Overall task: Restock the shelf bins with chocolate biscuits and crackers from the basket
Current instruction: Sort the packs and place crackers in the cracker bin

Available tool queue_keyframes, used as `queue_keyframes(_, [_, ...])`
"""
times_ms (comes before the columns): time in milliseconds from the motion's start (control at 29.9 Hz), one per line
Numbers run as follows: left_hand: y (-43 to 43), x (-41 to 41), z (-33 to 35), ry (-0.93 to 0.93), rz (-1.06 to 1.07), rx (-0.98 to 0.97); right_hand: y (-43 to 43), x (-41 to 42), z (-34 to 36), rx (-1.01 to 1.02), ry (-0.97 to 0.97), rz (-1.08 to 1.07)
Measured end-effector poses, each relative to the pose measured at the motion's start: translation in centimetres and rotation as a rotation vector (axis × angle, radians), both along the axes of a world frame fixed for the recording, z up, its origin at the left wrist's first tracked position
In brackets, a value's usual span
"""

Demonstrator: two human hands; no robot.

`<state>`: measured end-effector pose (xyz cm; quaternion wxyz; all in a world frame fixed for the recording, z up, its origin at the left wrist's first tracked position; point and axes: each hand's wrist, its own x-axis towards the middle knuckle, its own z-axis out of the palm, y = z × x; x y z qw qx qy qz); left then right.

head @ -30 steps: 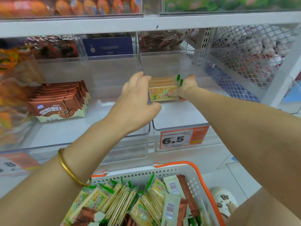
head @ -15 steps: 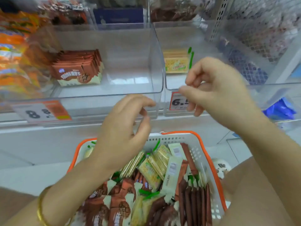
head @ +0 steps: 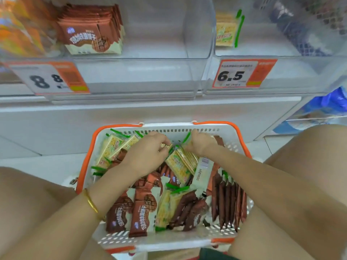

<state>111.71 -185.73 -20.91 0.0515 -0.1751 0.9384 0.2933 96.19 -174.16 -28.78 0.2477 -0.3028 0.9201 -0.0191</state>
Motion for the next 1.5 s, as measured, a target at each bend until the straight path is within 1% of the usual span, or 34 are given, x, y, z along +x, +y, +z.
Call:
queue_keyframes(134, [-0.2,-0.1,-0.2,0.004,0.013,0.035,0.1,0.0,-1.2,-0.012,0.025,-0.024])
queue_keyframes(234, [-0.3,-0.2,-0.4,0.007,0.013,0.044,0.3,-0.1,-0.6,-0.085,0.015,-0.042])
queue_keyframes(401, [0.1,-0.6,-0.7,0.002,0.039,0.083,-0.2,0.4,2.9,-0.443,-0.082,-0.03])
queue_keyframes(468, [0.2,-0.7,-0.9,-0.003,0.045,0.103,-0.4,0.9,4.8,-0.601,-0.181,-0.095])
queue_keyframes(535, [0.3,-0.7,-0.8,-0.003,0.051,0.16,-0.4,1.3,6.4,-0.704,-0.336,-0.228])
queue_keyframes(635, [0.4,-0.8,-0.2,0.033,0.092,0.341,0.1,2.1,8.2,-0.73,-0.621,-0.438])
queue_keyframes(735, [0.2,-0.6,1.0,0.073,0.123,0.447,1.0,2.4,9.6,-0.726,-0.734,-0.483])
queue_keyframes(802, [-0.4,-0.3,2.0,0.067,0.137,0.522,1.5,2.2,10.3,-0.71,-0.773,-0.454])
queue_keyframes(936, [-1.3,0.5,4.3,0.013,0.06,0.652,3.1,1.8,12.4,-0.76,-0.694,-0.255])
queue_keyframes(1069, [-1.4,0.5,6.8,0.015,-0.003,0.736,4.8,2.0,15.3,-0.814,-0.773,-0.136])
queue_keyframes(1203, [-0.3,-0.4,11.0,0.049,-0.104,0.673,6.4,1.9,19.2,-0.825,-0.766,-0.086])
queue_keyframes(1270, [0.7,-1.5,13.2,0.142,-0.092,0.665,7.4,1.1,21.7,-0.902,-0.72,-0.127])
queue_keyframes(1370, [1.6,-4.1,16.1,0.397,0.01,0.649,9.1,-1.1,25.4,-1.113,-0.619,-0.281])
queue_keyframes(1437, [1.5,-6.1,17.4,0.551,0.091,0.552,9.7,-3.4,27.3,-1.239,-0.478,-0.418])
queue_keyframes(1504, [0.9,-8.2,17.9,0.626,0.122,0.388,9.6,-6.2,28.2,-1.288,-0.315,-0.515])
